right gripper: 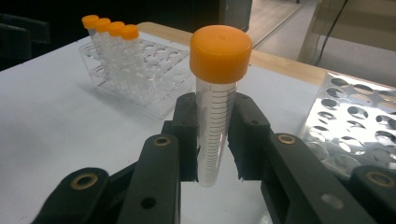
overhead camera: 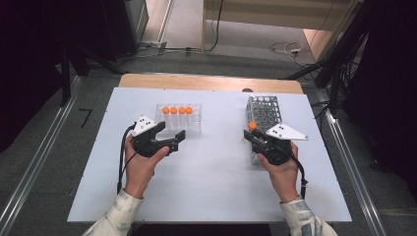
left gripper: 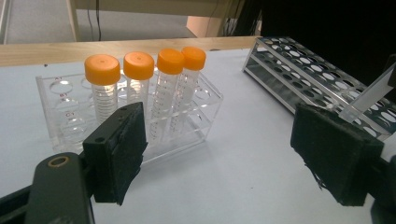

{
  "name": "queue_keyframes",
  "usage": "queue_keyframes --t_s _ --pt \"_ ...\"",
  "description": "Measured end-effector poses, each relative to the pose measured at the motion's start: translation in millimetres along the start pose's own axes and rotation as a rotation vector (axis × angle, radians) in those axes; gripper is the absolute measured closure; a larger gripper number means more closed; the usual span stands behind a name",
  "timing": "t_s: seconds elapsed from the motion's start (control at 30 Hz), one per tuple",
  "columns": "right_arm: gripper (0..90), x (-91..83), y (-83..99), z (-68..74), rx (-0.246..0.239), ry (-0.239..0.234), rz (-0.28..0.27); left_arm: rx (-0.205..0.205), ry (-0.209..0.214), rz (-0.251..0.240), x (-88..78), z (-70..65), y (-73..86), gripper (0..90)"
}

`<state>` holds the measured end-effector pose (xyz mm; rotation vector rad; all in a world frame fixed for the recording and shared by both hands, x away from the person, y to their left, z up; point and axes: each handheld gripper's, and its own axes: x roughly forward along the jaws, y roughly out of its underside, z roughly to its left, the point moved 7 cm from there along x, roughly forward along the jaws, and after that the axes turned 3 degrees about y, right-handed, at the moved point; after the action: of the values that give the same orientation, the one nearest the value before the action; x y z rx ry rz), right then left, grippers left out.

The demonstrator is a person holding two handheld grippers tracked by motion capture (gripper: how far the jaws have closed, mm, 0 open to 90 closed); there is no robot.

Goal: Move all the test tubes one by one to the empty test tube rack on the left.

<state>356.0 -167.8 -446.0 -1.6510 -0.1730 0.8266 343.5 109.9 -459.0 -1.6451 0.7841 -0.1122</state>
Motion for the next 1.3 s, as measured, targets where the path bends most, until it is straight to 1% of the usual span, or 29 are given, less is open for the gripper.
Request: queue_keyframes --t_s 0.5,0.7,0.87,1.1,1.3 --pt "71.5 15.5 4.8 30.8 -0.035 -0.057 0.034 0.007 0.019 0.0 -0.5 -6.5 -0.3 18.4" --pt "71.5 22.1 8.4 42.1 -0.052 -0.077 0.052 0.017 0.035 0.004 0.2 -12.8 0.3 18.5" --pt "71.5 28.2 12.2 53.4 -0.066 -0.097 0.07 0.033 0.058 0.014 2.4 -23.5 2.2 19.2" --pt "71.6 42.3 18.4 75.2 -0.094 -0.135 0.096 0.075 0.109 0.027 6.5 -46.7 5.9 19.5" --pt "71.5 49.1 19.6 88.6 -0.104 -0.164 0.105 0.107 0.15 0.023 6.6 -63.5 6.4 21.5"
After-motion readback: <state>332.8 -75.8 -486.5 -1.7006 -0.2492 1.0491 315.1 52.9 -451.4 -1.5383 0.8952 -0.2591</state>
